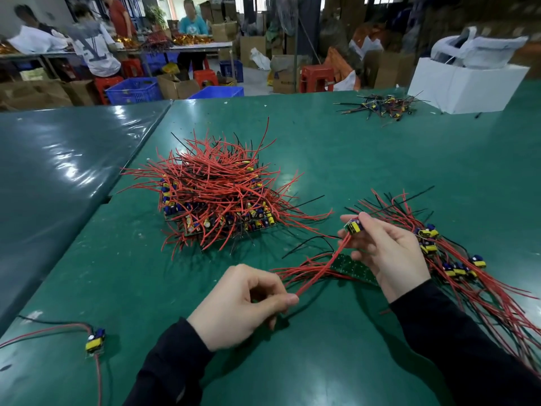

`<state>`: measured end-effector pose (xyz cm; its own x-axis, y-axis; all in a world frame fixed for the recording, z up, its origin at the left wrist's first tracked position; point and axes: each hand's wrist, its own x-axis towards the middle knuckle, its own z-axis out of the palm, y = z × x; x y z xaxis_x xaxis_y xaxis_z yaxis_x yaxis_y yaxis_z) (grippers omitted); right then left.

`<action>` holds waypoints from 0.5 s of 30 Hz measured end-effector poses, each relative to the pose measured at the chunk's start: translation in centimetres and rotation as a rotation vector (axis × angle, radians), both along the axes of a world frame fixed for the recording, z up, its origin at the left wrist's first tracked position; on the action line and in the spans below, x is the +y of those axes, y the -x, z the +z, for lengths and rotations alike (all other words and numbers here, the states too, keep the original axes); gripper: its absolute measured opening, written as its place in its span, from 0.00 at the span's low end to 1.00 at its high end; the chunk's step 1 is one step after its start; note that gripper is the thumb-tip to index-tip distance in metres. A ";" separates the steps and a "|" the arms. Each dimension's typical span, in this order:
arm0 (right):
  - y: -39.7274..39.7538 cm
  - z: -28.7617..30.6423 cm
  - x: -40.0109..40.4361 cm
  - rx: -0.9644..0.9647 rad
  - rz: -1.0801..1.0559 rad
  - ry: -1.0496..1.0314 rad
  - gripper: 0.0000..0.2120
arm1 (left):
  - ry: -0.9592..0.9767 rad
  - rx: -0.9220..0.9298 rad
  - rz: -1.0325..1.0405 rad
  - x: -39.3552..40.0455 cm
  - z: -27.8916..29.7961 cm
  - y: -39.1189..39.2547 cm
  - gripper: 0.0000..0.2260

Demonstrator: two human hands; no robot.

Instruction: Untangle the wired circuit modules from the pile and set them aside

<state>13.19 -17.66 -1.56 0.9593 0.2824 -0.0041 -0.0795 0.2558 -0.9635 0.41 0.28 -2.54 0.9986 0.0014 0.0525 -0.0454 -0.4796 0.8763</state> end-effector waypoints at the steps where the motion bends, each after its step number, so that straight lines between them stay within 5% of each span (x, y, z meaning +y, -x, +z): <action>1: 0.0 0.0 0.0 0.003 0.006 -0.012 0.11 | 0.004 0.029 -0.028 -0.1 0.0 0.0 0.12; 6: 0.9 0.4 0.0 -0.084 0.131 -0.027 0.11 | 0.122 0.175 -0.083 -0.3 0.4 0.3 0.15; 10: 2.8 -0.1 0.4 -0.248 0.577 0.097 0.08 | 0.279 -0.064 0.237 -0.9 0.9 -0.1 0.17; 15: 4.3 -1.1 0.9 -0.443 0.771 0.282 0.11 | 0.423 -0.095 0.182 -1.5 0.7 -0.1 0.12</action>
